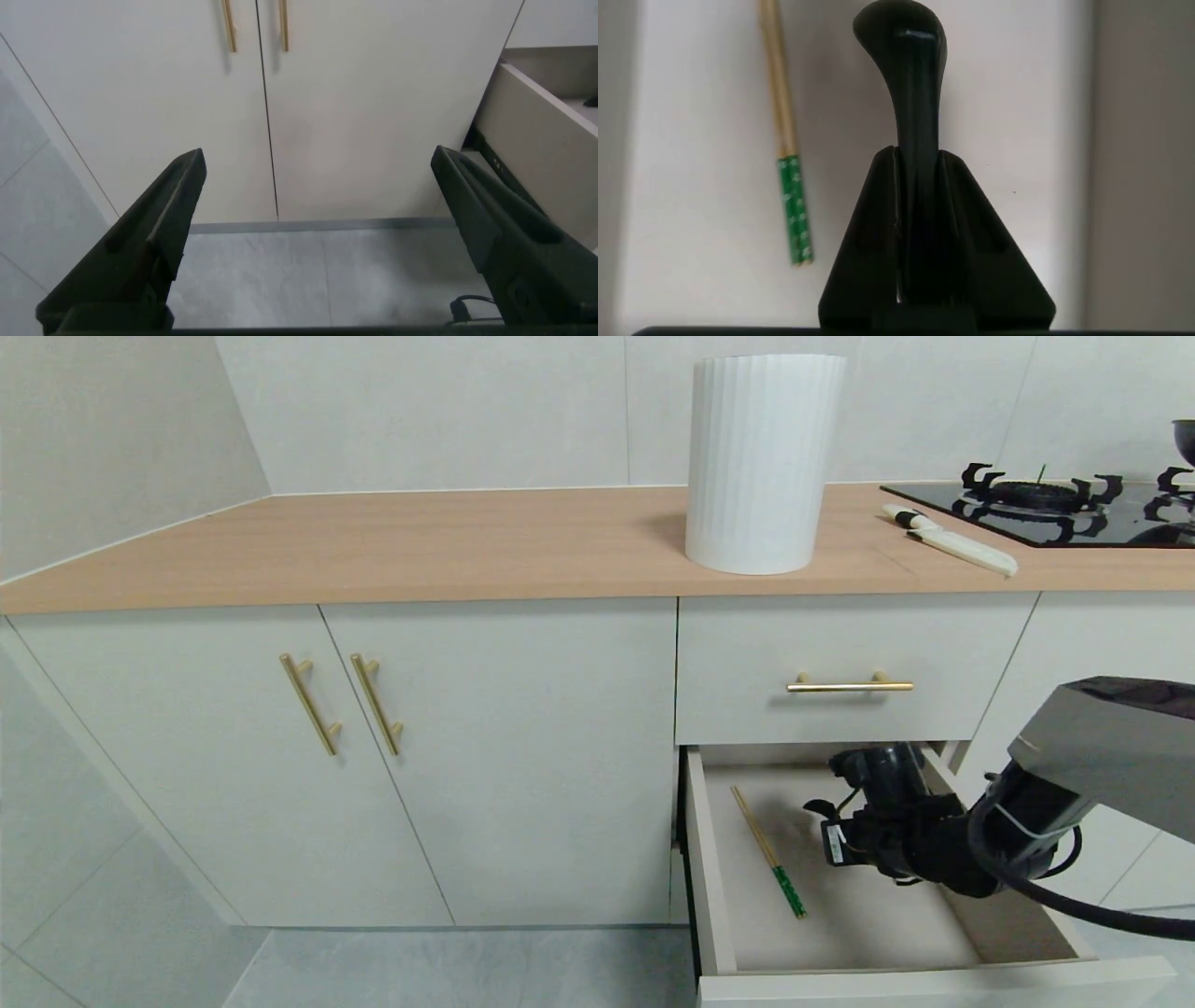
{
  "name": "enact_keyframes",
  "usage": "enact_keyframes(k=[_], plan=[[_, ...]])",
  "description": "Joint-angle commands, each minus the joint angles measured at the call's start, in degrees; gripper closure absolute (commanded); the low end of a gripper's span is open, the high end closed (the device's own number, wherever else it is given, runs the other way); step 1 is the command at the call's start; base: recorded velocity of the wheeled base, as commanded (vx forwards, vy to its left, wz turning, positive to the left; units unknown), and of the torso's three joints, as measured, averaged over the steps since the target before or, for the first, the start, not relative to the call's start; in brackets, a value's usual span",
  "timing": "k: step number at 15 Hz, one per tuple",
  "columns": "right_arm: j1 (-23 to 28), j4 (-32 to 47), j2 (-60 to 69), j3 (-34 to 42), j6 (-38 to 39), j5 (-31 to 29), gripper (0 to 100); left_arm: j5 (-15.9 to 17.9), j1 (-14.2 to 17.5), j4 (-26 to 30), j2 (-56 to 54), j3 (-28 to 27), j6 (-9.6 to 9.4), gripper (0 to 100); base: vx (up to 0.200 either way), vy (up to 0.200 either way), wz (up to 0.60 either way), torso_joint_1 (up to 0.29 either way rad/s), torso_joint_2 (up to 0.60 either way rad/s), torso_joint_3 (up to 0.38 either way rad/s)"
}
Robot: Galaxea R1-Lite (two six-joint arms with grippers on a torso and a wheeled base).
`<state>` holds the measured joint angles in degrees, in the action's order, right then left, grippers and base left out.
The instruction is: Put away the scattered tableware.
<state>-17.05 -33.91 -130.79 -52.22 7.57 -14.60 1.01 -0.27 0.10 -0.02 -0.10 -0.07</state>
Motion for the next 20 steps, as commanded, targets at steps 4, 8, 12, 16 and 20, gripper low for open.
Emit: enact_keyframes(k=[4, 8, 12, 16, 20], plan=[[-0.1, -2.5, -5.3, -0.3, -0.1, -1.7, 100, 0.0, 0.0, 0.0, 0.0, 0.0, -0.01, 0, 0.000, 0.000, 0.00, 0.000, 0.00, 0.000], [-0.1, -2.5, -5.6, -0.5, -0.1, -1.7, 100, 0.0, 0.0, 0.0, 0.0, 0.0, -0.01, 0, 0.000, 0.000, 0.00, 0.000, 0.00, 0.000], [-0.1, -2.5, -5.6, -0.8, -0.1, -1.8, 100, 0.0, 0.0, 0.0, 0.0, 0.0, -0.01, 0, 0.000, 0.000, 0.00, 0.000, 0.00, 0.000], [-0.1, -2.5, -5.6, -0.8, -0.1, -1.8, 0, 0.0, 0.0, 0.0, 0.0, 0.0, -0.01, 0, 0.000, 0.000, 0.00, 0.000, 0.00, 0.000], [-0.1, -2.5, -5.0, -0.7, 0.0, -1.9, 0, 0.0, 0.0, 0.0, 0.0, 0.0, -0.01, 0, 0.000, 0.000, 0.00, 0.000, 0.00, 0.000]])
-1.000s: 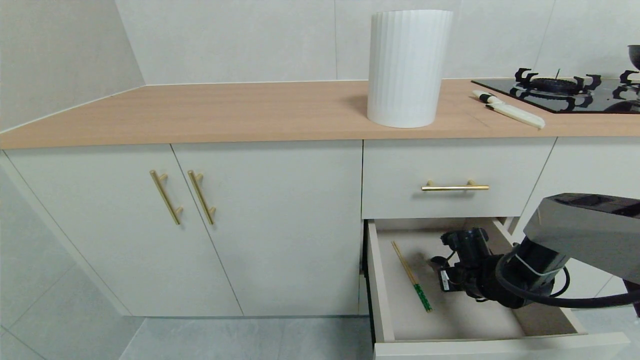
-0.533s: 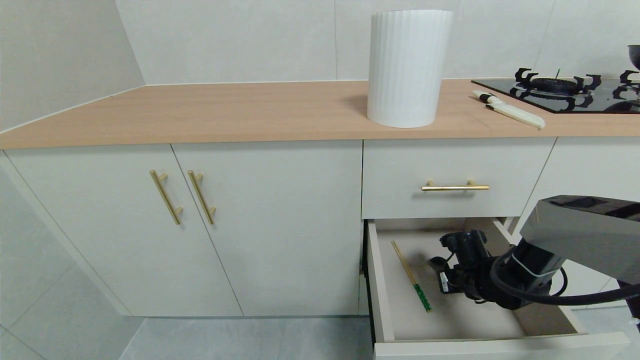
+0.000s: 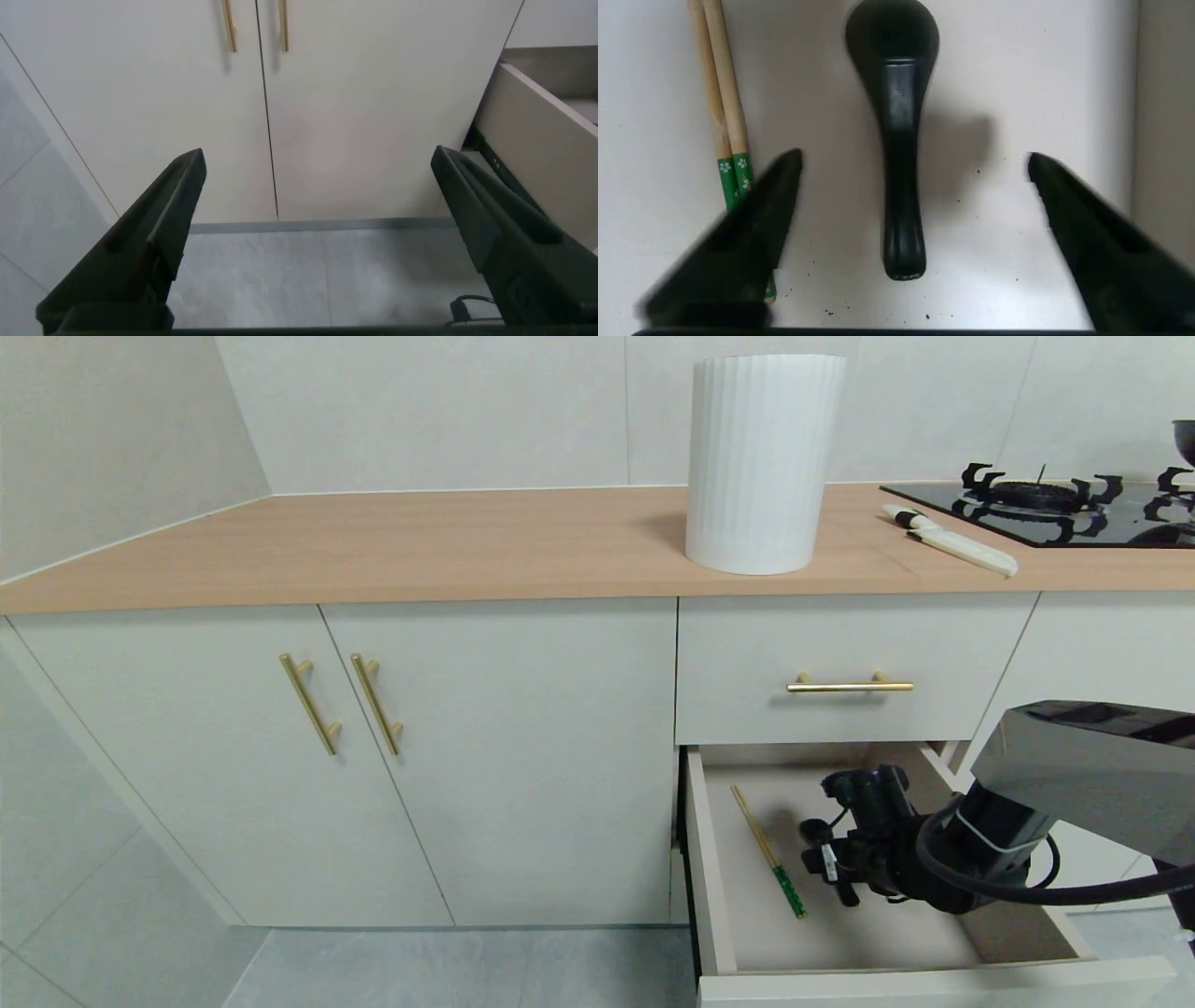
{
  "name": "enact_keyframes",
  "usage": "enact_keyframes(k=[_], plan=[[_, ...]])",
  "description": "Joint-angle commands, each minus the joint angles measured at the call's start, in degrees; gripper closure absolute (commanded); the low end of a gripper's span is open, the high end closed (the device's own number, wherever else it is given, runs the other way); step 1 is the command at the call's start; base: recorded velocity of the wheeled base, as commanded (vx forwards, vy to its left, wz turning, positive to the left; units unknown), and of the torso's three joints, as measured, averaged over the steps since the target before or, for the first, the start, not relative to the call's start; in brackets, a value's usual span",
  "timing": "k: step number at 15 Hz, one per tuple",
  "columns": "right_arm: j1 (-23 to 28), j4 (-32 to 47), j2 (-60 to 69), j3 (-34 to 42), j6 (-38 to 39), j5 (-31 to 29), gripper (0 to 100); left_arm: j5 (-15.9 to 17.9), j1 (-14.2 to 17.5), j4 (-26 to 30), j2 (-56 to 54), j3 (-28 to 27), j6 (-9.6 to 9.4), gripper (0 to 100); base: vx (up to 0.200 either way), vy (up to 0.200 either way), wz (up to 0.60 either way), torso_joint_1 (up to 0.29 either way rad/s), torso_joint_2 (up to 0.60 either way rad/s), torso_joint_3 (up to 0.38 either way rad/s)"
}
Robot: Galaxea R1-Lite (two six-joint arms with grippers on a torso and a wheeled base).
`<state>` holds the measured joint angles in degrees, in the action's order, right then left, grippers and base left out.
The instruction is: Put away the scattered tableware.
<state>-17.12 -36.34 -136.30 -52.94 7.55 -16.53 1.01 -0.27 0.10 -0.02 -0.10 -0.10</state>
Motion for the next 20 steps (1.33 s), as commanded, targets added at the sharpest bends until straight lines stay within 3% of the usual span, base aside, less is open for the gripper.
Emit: enact_keyframes(k=[1, 7, 14, 18, 20], plan=[[0.0, 0.0, 1.2, 0.4, 0.0, -0.3, 0, 0.0, 0.0, 0.0, 0.0, 0.0, 0.01, 0, 0.000, 0.000, 0.00, 0.000, 0.00, 0.000], [-0.1, 2.7, 15.8, 6.0, -0.1, 0.0, 0, 0.0, 0.0, 0.0, 0.0, 0.0, 0.01, 0, 0.000, 0.000, 0.00, 0.000, 0.00, 0.000], [-2.7, 28.8, 34.7, 2.3, 4.1, 5.2, 0, 0.0, 0.0, 0.0, 0.0, 0.0, -0.08, 0, 0.000, 0.000, 0.00, 0.000, 0.00, 0.000], [-2.9, 34.4, 37.4, 1.5, 4.1, 6.2, 0, 0.0, 0.0, 0.0, 0.0, 0.0, -0.08, 0, 0.000, 0.000, 0.00, 0.000, 0.00, 0.000], [-3.1, 36.5, 38.2, 1.5, 4.1, 6.2, 0, 0.0, 0.0, 0.0, 0.0, 0.0, -0.08, 0, -0.200, 0.000, 0.00, 0.000, 0.00, 0.007]])
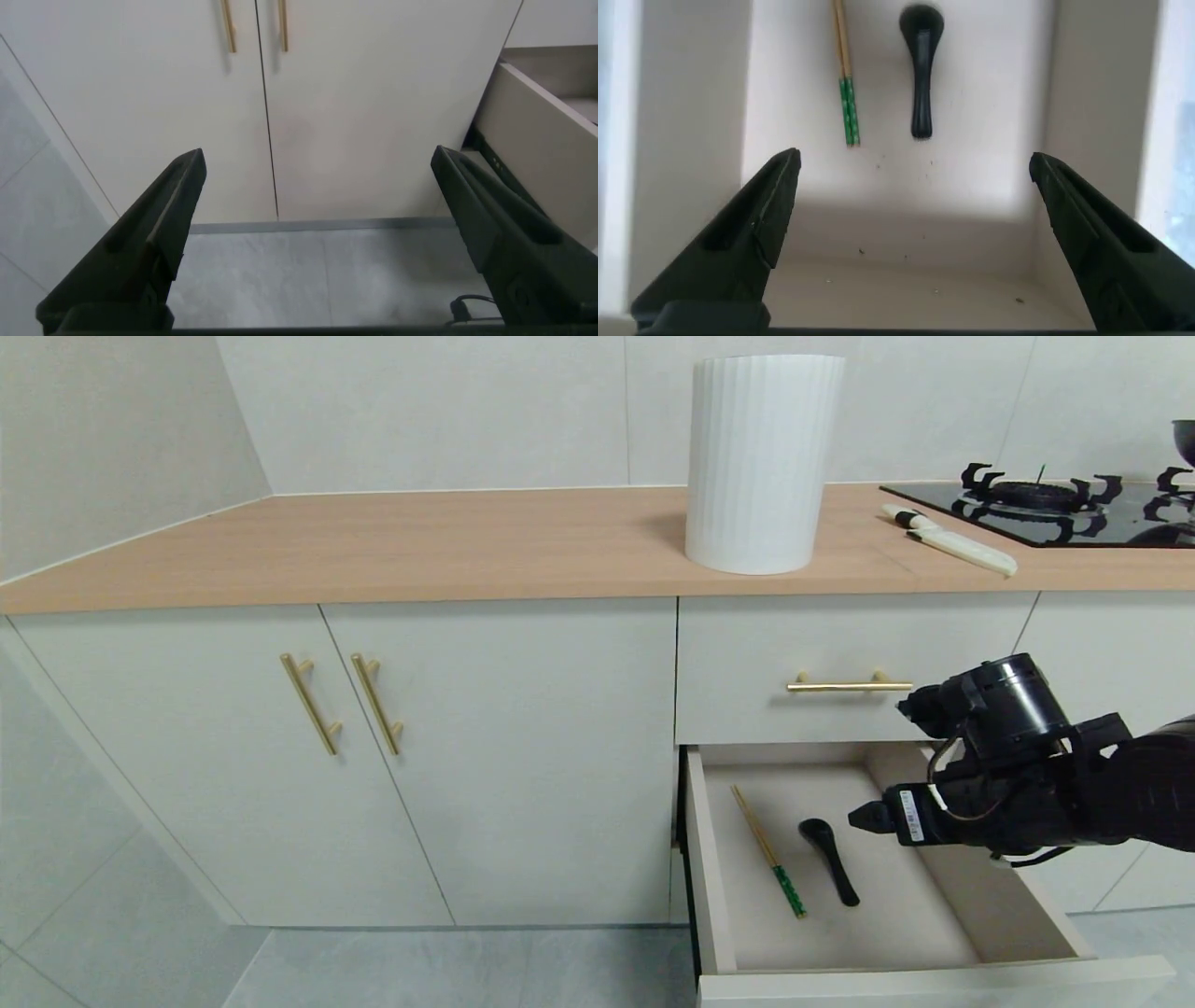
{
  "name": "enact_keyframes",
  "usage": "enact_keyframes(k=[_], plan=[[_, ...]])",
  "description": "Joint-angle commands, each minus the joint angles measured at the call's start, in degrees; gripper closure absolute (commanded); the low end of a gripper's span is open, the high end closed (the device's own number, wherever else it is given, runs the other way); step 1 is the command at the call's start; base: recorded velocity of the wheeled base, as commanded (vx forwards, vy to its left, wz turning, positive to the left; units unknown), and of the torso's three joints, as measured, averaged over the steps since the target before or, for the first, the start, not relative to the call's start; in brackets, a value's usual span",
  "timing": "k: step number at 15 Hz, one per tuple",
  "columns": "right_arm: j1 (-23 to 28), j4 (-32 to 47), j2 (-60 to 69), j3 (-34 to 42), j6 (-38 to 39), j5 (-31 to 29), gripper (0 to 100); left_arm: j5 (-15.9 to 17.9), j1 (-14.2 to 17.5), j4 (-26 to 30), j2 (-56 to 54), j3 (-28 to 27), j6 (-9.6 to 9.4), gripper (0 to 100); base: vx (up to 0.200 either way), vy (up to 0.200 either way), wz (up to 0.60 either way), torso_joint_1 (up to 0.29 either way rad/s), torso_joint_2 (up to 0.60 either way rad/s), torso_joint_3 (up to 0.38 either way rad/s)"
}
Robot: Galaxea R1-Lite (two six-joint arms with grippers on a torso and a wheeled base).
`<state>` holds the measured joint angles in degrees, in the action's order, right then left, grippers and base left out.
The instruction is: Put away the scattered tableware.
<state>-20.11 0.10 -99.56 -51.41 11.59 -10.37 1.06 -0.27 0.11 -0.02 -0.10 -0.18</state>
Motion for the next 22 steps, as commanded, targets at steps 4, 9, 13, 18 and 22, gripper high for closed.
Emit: enact_keyframes(k=[4, 9, 13, 18, 22], plan=[[-1.5, 5.0, 4.1, -0.1, -0.3, 0.0, 0, 0.0, 0.0, 0.0, 0.0, 0.0, 0.01, 0, -0.050, 0.000, 0.00, 0.001, 0.00, 0.001], [-3.7, 13.8, 6.8, -0.4, -1.7, 0.0, 0, 0.0, 0.0, 0.0, 0.0, 0.0, 0.01, 0, 0.000, 0.000, 0.00, 0.000, 0.00, 0.000], [-7.6, 25.5, 8.2, -0.8, -5.2, 2.8, 0, 0.0, 0.0, 0.0, 0.0, 0.0, 0.01, 0, 0.000, 0.000, 0.00, 0.000, 0.00, 0.000], [-10.2, 32.2, 2.0, -2.7, -5.8, 6.2, 0, 0.0, 0.0, 0.0, 0.0, 0.0, 0.01, 0, 0.000, 0.000, 0.00, 0.000, 0.00, 0.000], [-10.3, 32.9, -2.5, -3.0, -5.7, 6.2, 0, 0.0, 0.0, 0.0, 0.0, 0.0, 0.01, 0, 0.000, 0.000, 0.00, 0.000, 0.00, 0.000]])
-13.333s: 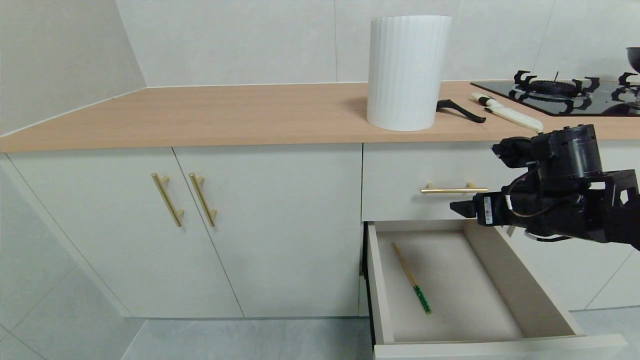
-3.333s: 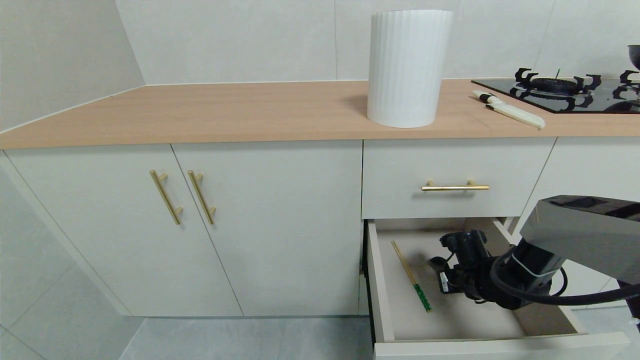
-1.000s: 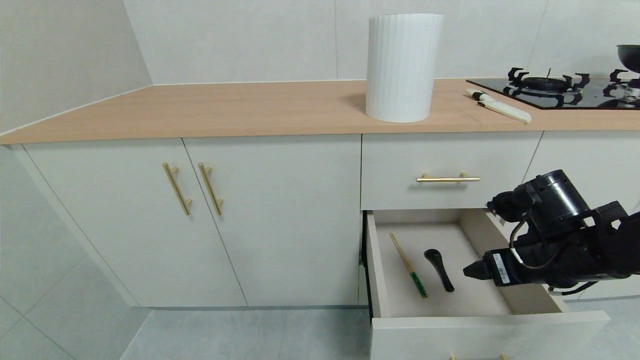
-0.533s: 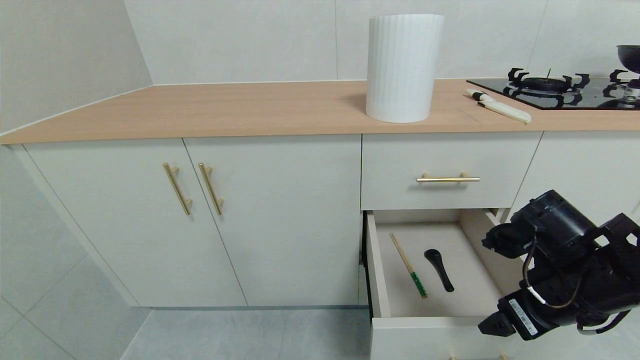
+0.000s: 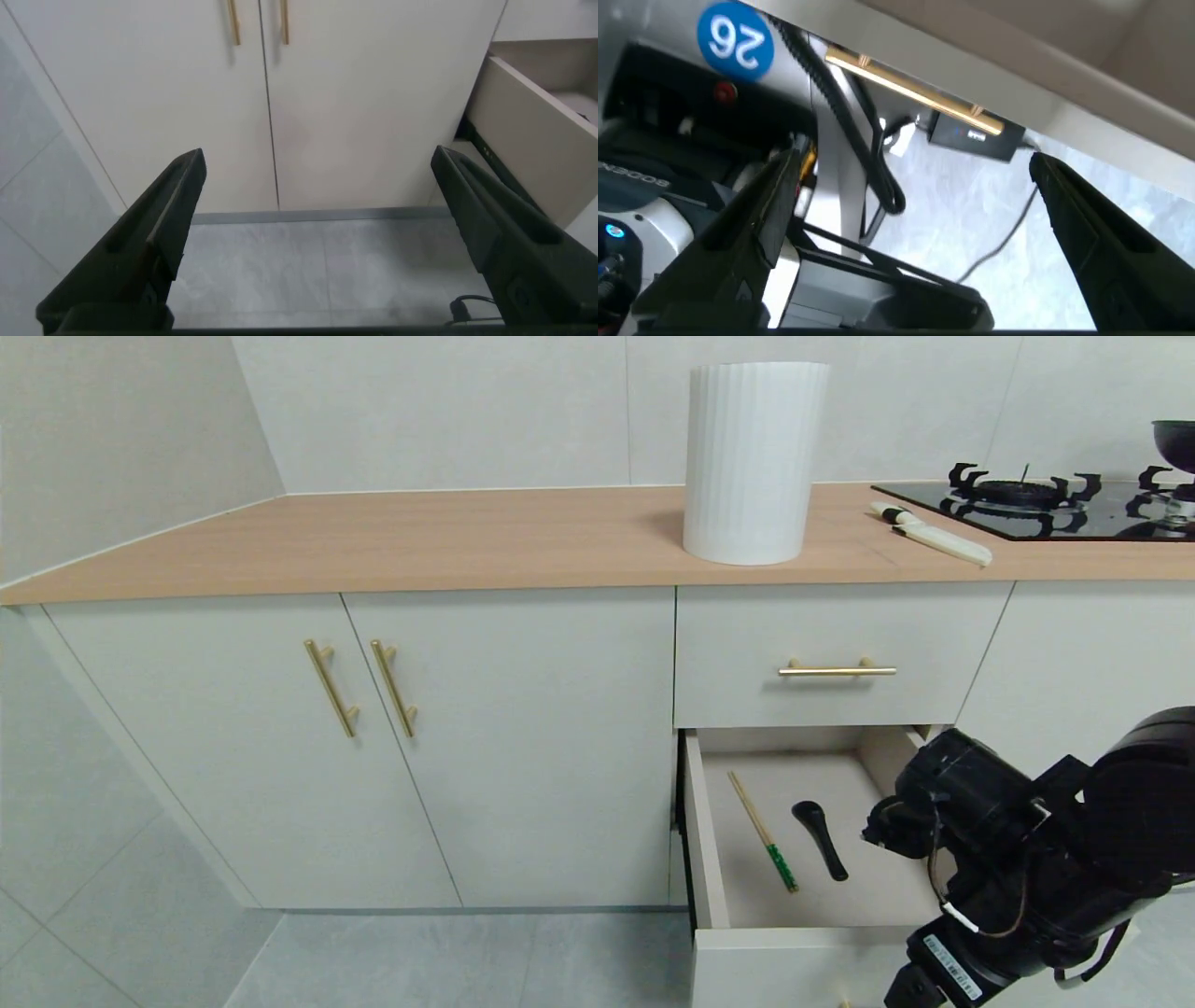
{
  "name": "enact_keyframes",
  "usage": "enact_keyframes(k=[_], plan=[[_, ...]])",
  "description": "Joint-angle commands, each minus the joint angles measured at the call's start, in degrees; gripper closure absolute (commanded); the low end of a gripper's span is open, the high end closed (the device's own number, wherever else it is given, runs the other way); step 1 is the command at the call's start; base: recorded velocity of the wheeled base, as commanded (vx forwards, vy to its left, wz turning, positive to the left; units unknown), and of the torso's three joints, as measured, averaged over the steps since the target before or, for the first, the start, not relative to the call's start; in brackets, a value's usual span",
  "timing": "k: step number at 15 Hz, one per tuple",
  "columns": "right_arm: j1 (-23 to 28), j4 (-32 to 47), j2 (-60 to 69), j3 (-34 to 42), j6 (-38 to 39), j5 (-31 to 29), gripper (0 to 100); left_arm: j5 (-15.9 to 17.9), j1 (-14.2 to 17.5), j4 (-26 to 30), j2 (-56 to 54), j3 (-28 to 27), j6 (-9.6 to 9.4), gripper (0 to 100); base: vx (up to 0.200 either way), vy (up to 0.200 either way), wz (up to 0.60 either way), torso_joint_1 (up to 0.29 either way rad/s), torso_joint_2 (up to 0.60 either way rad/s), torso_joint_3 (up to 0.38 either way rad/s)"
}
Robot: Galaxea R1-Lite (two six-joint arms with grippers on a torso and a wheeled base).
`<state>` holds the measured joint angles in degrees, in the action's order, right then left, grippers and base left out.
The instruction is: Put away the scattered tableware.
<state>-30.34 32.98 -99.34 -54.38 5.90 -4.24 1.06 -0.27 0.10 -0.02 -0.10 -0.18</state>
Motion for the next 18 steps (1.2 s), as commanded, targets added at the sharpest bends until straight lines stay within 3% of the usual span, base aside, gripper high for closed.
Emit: enact_keyframes(k=[1, 5, 12, 18], plan=[[-0.1, 0.1, -3.7, -0.1, 0.1, -0.1, 0, 0.0, 0.0, 0.0, 0.0, 0.0, 0.01, 0, 0.000, 0.000, 0.00, 0.000, 0.00, 0.000], [0.0, -0.5, -6.2, -0.9, 0.4, -0.6, 0, 0.0, 0.0, 0.0, 0.0, 0.0, 0.01, 0, 0.000, 0.000, 0.00, 0.000, 0.00, 0.000], [0.4, -0.8, -10.0, -5.4, 7.5, -2.2, 0, 0.0, 0.0, 0.0, 0.0, 0.0, 0.01, 0, 0.000, 0.000, 0.00, 0.000, 0.00, 0.000], [1.4, -8.6, -12.7, -7.1, 10.8, -5.8, 0, 0.0, 0.0, 0.0, 0.0, 0.0, 0.01, 0, 0.000, 0.000, 0.00, 0.000, 0.00, 0.000]])
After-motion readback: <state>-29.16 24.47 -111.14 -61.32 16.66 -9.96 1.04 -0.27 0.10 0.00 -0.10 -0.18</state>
